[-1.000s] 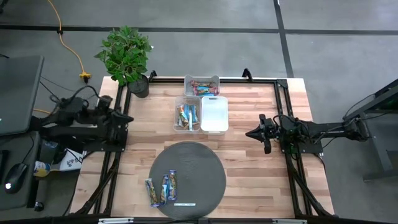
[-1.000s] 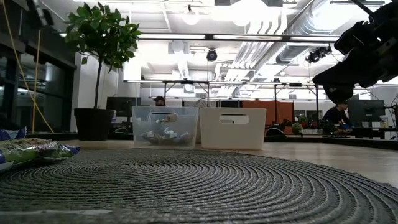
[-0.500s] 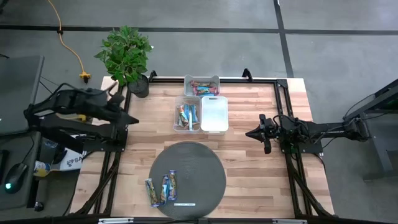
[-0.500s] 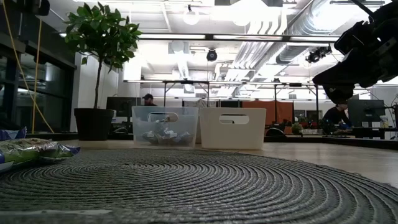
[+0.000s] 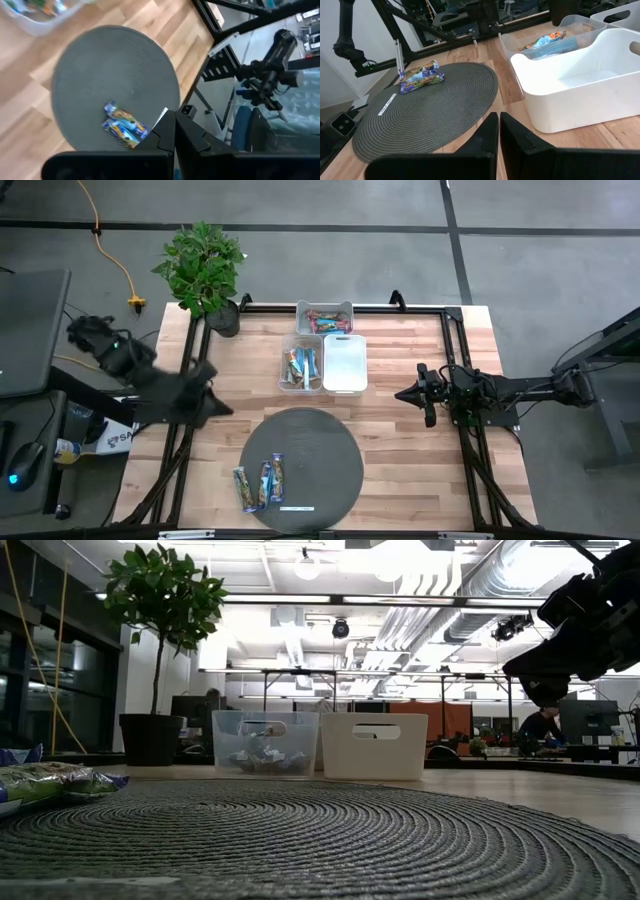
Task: Pick and place Granola Bars by type
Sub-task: Put the blue granola bar into the white bin
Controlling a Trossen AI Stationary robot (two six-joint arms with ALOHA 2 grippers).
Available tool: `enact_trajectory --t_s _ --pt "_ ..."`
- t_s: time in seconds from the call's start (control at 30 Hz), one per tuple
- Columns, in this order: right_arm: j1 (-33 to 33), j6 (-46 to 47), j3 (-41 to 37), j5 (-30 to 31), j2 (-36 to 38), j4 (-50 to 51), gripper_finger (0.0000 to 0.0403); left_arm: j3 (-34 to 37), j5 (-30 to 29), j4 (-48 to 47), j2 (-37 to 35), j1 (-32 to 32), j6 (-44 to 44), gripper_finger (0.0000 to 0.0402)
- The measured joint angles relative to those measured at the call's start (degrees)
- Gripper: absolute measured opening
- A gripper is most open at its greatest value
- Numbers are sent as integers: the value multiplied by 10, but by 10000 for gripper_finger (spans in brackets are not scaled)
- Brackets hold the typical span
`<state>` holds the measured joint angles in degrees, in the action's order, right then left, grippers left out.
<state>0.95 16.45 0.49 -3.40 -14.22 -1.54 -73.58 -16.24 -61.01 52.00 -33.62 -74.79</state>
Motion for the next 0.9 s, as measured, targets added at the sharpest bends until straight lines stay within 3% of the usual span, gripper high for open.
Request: enact_trajectory --t_s 0.23,0.33,0.47,0.6,0.9 --pt "0 0 0 0 0 0 0 0 -191 -26 68 -204 -196 0" --pt "0 0 0 0 0 0 0 0 -223 -70 108 -251 -300 0" --pt "0 0 0 0 0 0 0 0 -207 -135 173 -278 -439 0" --pt "0 0 0 0 0 0 0 0 -152 -162 236 -279 -544 0" --pt "0 0 0 0 0 0 0 0 -104 -89 335 -240 -594 0"
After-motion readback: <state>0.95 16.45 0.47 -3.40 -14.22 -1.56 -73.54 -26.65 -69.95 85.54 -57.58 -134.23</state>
